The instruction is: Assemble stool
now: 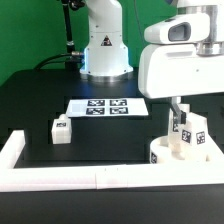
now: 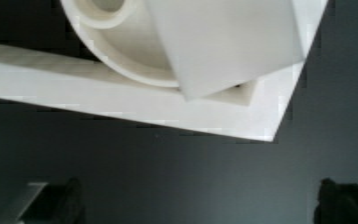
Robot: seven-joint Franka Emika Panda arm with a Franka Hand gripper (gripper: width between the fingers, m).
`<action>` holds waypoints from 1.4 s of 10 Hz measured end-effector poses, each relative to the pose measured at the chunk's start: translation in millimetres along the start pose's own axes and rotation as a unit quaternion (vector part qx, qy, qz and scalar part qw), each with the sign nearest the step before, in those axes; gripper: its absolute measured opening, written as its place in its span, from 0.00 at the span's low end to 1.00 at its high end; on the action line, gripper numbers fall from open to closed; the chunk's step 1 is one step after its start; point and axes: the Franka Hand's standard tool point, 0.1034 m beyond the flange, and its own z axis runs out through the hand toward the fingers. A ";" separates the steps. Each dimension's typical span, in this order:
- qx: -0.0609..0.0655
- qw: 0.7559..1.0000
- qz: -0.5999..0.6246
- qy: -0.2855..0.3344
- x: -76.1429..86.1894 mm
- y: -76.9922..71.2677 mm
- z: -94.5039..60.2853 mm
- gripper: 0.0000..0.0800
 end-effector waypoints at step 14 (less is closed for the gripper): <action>-0.010 0.994 -0.067 -0.082 -27.5 -17.3 27.5 0.81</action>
Offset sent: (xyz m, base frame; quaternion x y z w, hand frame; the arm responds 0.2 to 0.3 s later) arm 0.0000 0.0000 0.0000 0.0000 0.0000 0.0000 1.0000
